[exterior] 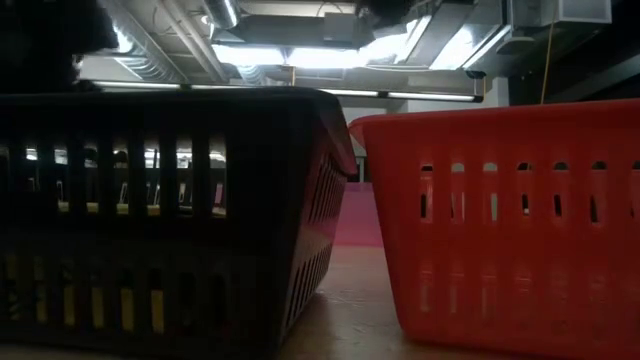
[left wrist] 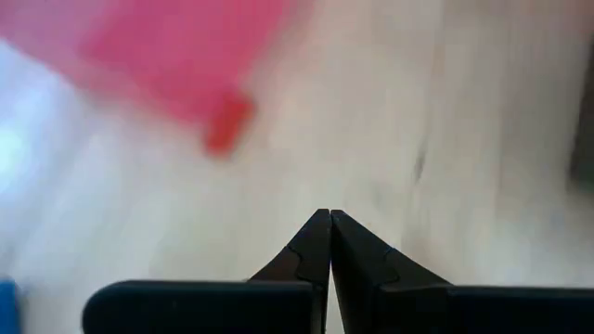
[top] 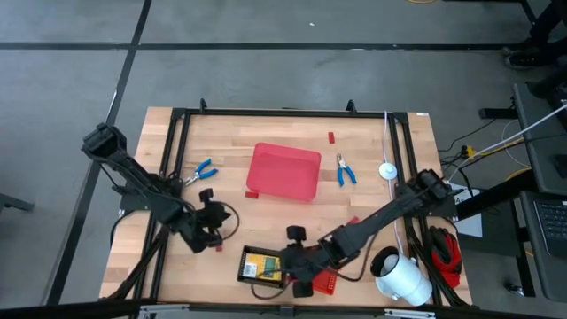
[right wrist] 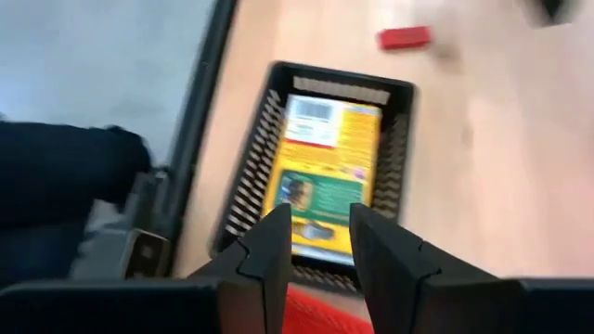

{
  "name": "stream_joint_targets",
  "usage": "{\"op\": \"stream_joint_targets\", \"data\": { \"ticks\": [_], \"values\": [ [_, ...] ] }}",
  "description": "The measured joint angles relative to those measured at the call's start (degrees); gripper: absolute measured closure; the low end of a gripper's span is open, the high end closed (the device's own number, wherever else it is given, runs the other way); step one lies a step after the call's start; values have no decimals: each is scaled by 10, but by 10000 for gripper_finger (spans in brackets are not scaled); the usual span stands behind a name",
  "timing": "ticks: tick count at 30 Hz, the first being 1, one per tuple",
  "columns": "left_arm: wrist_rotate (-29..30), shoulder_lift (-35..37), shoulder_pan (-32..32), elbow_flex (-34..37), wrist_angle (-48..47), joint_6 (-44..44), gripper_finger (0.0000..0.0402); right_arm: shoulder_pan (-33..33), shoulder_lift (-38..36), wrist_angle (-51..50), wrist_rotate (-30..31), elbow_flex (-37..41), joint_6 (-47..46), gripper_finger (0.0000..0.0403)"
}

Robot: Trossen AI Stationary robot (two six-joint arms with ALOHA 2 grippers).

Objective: Pick & Place School Supplies
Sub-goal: Put the red eraser into the red bin

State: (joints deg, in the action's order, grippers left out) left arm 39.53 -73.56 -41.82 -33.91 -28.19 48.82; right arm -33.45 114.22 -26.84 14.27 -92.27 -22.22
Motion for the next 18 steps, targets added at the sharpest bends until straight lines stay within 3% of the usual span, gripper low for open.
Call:
{"op": "stream_joint_targets", "data": {
  "ticks": [4, 7, 12, 18],
  "values": [
    [-125, -29, -4, 0, 0, 9, 396, -22, -13, -40, 57, 0, -28, 288],
    [-172, -29, -28, -1, 23, 35, 392, -39, -18, -43, 90, 0, -35, 289],
    [-197, -21, -71, -23, 21, 115, 384, -53, -18, -43, 121, 0, -31, 289],
    [-196, -55, -93, -49, -51, 135, 382, -65, -18, -43, 133, 0, -33, 289]
  ]
}}
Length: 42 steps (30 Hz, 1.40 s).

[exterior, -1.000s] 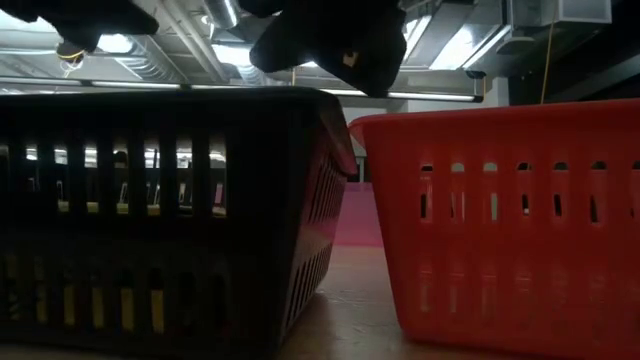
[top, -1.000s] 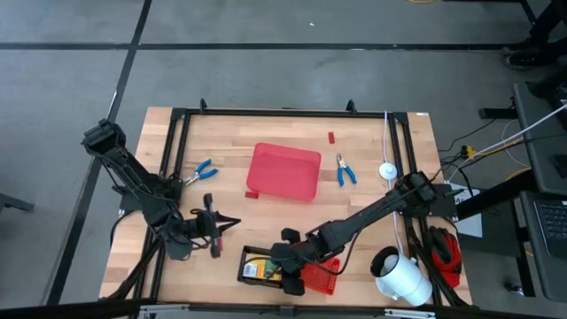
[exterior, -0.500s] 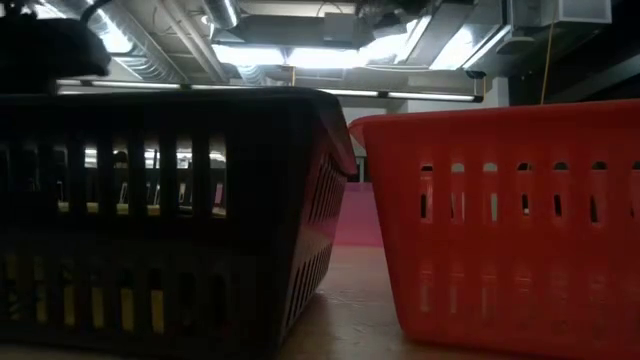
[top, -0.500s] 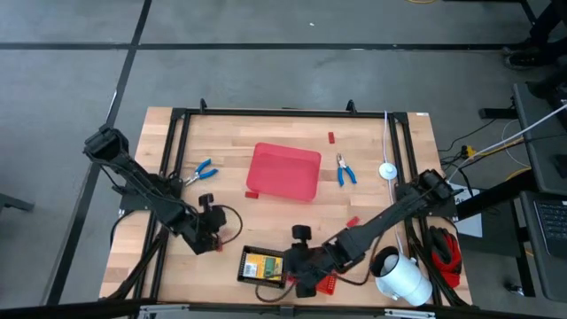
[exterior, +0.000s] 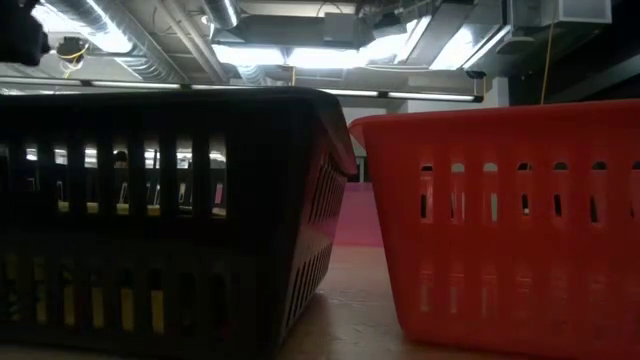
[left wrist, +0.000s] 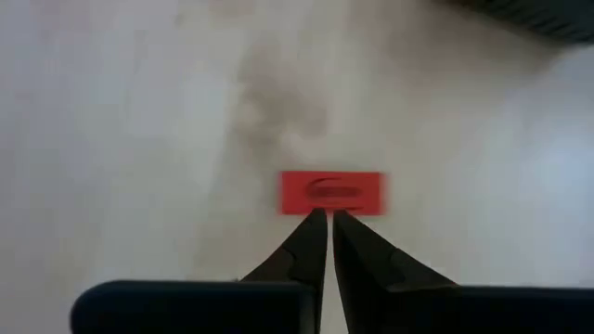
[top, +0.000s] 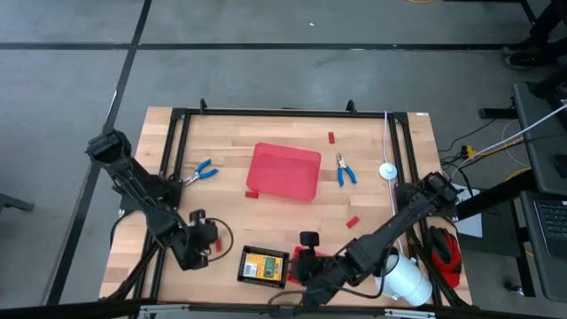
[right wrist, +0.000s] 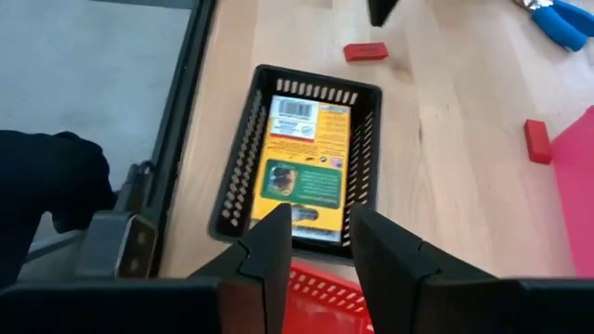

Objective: Pick & Place School Supplies
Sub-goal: Put the red eraser into the red bin

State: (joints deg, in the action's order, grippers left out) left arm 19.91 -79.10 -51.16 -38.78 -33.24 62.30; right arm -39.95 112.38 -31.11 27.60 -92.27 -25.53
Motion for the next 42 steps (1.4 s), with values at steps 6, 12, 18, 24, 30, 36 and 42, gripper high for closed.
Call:
{"op": "stream_joint_targets", "data": {
  "ticks": [6, 12, 18, 24, 30, 36, 42],
  "values": [
    [15, -93, -19, -57, -47, -87, 382, -22, 0, -3, 25, 0, -6, 289],
    [16, -198, -31, -186, -191, -198, 382, -43, 0, -3, 58, 0, -4, 289],
    [46, -260, -45, -299, -336, -303, 379, -69, 0, -4, 110, 0, -2, 289],
    [90, -273, -49, -333, -341, -391, 340, -97, 0, -6, 160, 0, -13, 289],
    [94, -266, -32, -335, -337, -461, 281, -120, 0, -13, 201, 0, -40, 289],
    [56, -269, -12, -335, -321, -488, 234, -139, 0, -15, 238, 0, -66, 289],
    [28, -269, -8, -282, -278, -485, 229, -153, 0, -16, 269, 0, -76, 289]
  ]
}}
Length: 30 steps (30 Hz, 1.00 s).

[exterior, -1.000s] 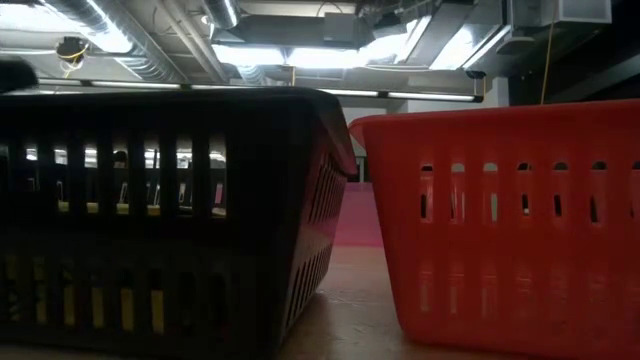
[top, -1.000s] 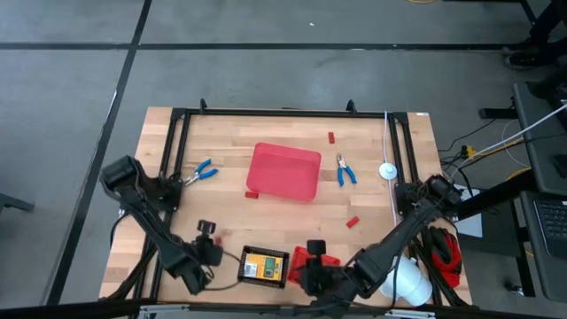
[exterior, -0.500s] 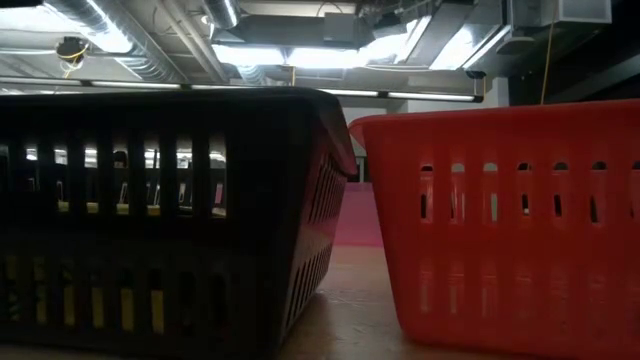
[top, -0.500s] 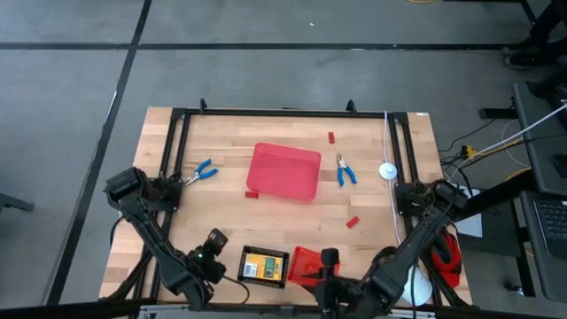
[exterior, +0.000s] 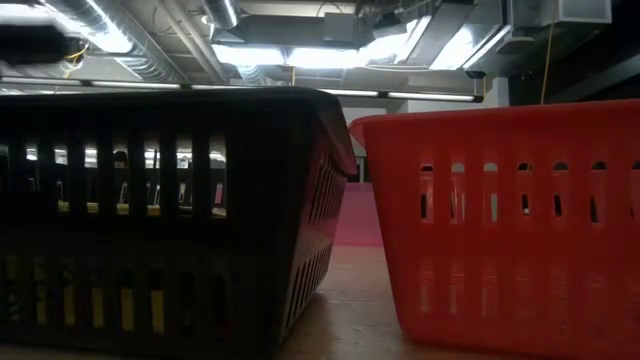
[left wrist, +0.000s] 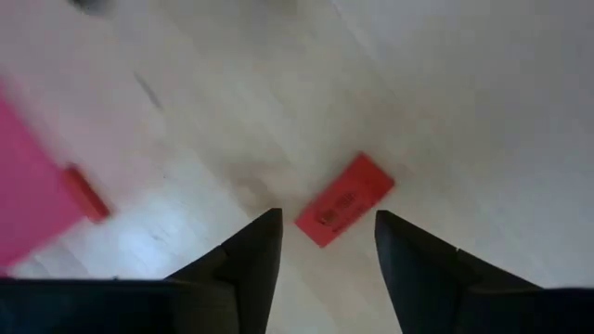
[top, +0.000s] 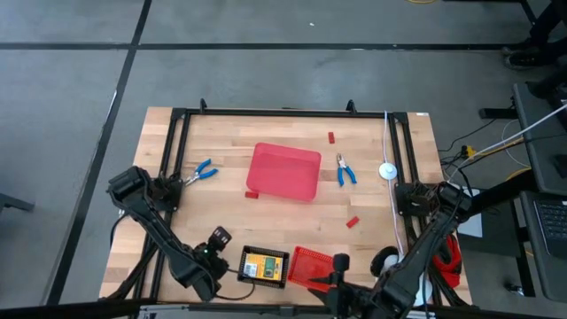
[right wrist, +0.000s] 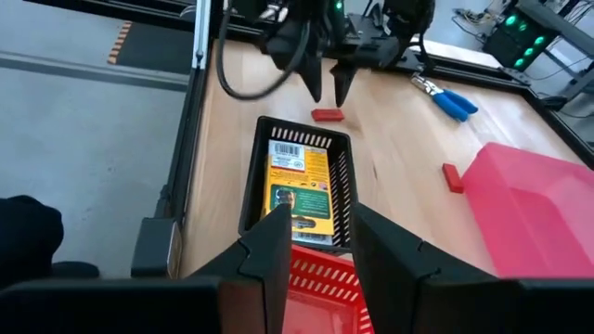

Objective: Pick & Place School Supplies
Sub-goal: Put the red eraser into the red bin

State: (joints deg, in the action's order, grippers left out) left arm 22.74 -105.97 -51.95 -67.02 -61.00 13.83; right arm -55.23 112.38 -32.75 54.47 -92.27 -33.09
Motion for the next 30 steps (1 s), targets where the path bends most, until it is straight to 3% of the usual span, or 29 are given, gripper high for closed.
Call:
{"op": "stream_joint_targets", "data": {
  "ticks": [17, 30],
  "values": [
    [-22, 4, 11, 63, 85, 19, 247, -3, 0, -12, 11, 0, -10, 289],
    [-44, 3, 63, 65, 108, -43, 265, -4, 0, -21, 10, 0, -10, 289]
  ]
}}
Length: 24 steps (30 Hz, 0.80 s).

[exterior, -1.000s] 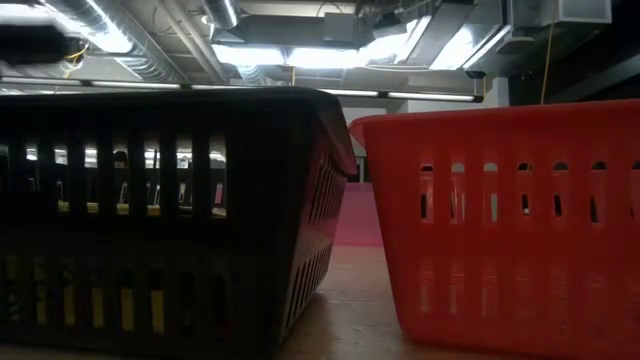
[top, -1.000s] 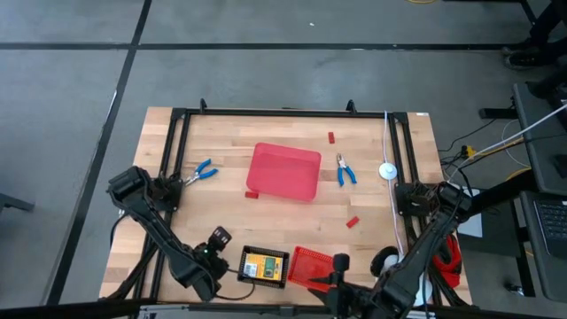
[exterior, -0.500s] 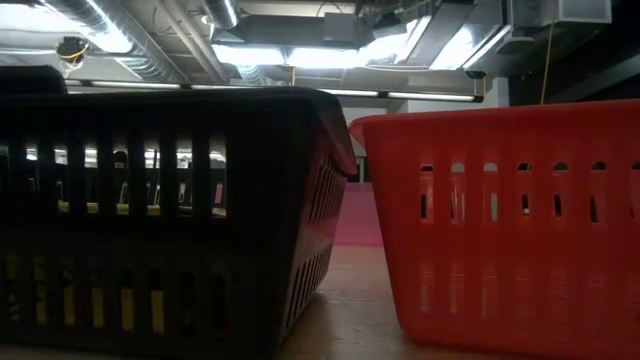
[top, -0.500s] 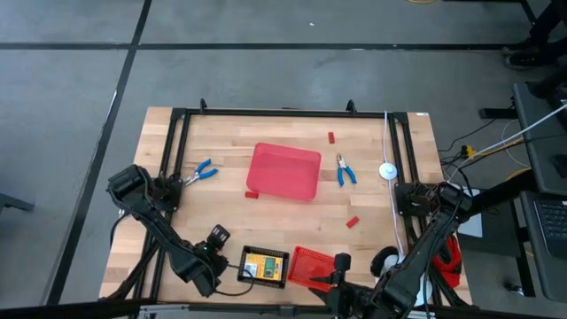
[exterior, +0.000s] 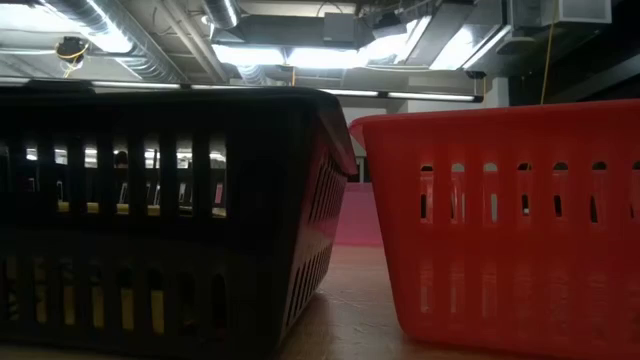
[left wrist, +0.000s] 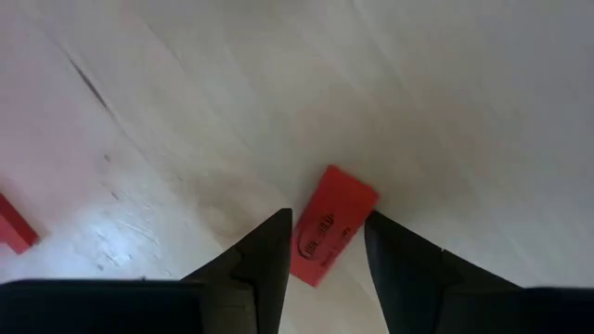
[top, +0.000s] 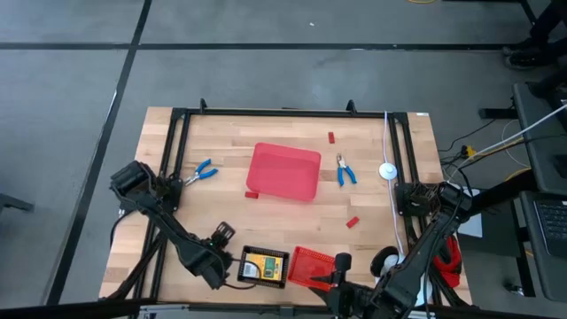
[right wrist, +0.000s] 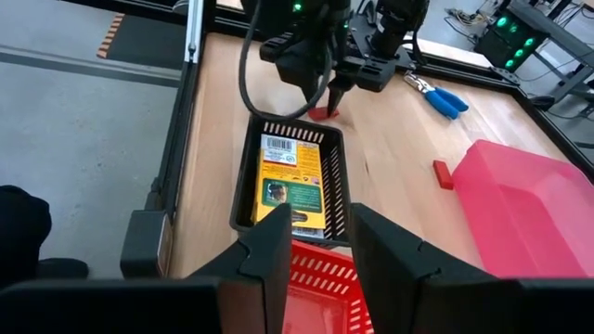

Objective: Pick & Place School Supplies
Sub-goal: Put the red eraser into the red bin

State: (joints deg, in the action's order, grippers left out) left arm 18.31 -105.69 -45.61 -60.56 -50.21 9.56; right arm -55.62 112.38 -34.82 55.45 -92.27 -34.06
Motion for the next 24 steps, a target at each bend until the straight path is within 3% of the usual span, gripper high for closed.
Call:
{"op": "stream_joint_targets", "data": {
  "ticks": [11, 24],
  "values": [
    [2, -1, 37, 0, 13, -20, 265, -4, 0, -40, -9, 0, -36, 289],
    [-127, 0, 117, 0, 20, -35, 278, -25, 0, -43, -8, 0, -62, 289]
  ]
}}
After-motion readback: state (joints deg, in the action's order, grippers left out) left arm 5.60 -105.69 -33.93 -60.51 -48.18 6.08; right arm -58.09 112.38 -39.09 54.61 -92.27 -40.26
